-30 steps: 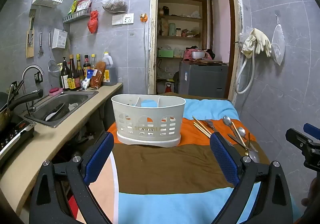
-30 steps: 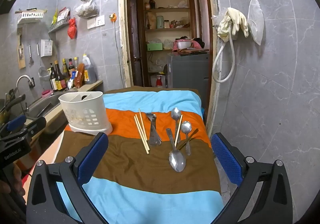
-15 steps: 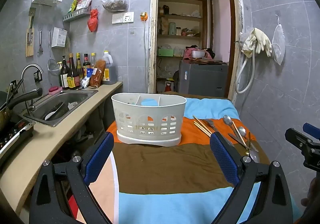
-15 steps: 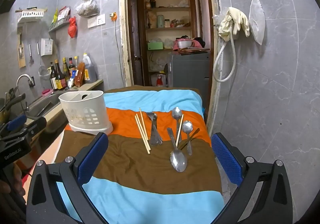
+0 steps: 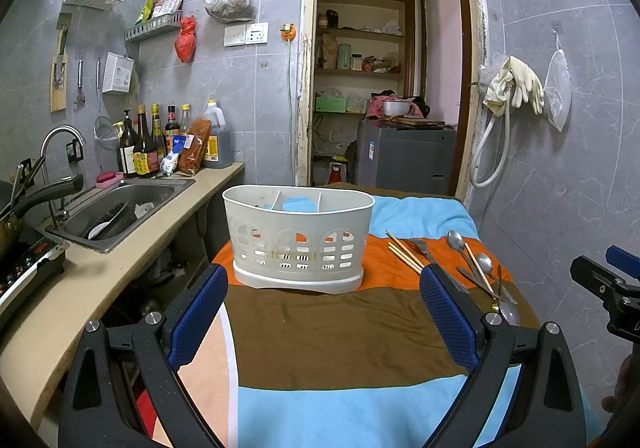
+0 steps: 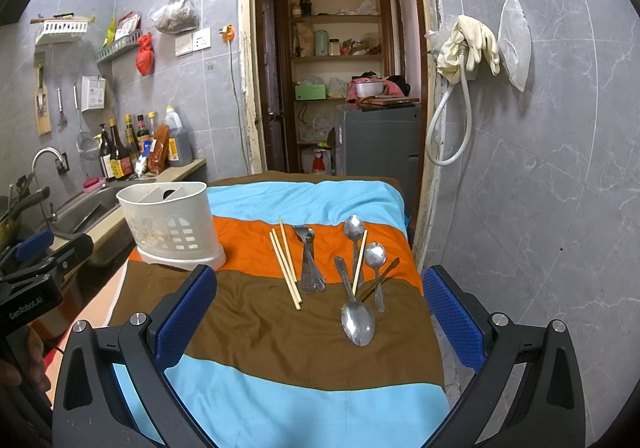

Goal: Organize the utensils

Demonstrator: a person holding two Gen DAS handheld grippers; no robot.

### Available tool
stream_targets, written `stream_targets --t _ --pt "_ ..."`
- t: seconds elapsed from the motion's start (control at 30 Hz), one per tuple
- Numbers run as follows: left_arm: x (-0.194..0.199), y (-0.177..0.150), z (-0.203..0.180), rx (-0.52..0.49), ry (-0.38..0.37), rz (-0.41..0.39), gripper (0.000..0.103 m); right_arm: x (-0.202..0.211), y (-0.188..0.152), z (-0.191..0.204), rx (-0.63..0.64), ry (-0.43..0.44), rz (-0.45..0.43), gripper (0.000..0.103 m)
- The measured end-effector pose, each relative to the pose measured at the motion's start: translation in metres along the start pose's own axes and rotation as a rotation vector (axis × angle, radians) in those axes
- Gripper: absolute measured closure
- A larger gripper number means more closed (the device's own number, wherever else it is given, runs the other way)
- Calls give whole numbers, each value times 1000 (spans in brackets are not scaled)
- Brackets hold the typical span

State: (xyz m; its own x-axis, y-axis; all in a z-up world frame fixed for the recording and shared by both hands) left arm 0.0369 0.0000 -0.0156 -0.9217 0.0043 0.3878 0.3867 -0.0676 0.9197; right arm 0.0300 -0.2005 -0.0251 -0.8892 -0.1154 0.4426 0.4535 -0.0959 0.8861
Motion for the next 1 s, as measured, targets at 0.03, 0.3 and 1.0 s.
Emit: stream_targets --t 0.03,0.3,1.0 --pt "0 0 0 0 0 0 9 0 0 0 0 0 0 0" --pt "0 0 0 2 -1 1 9 -1 1 0 1 -1 0 0" --pt "-3 -2 1 4 -1 2 9 -5 2 1 3 -1 1 0"
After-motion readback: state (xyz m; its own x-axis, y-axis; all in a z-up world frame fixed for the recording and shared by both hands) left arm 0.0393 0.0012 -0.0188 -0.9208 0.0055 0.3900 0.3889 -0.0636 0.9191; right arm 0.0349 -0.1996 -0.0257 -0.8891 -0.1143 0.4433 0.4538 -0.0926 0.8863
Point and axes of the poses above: each gripper's, at about its wrist camera, not at the fingertips, and x roughly against the way its jaws point, z to its left, y to its top, the point moved 4 cm from there along -x, roughly the way its jaws point, and after that the axes turned 6 degrees about -x, right-handed, at the moved point
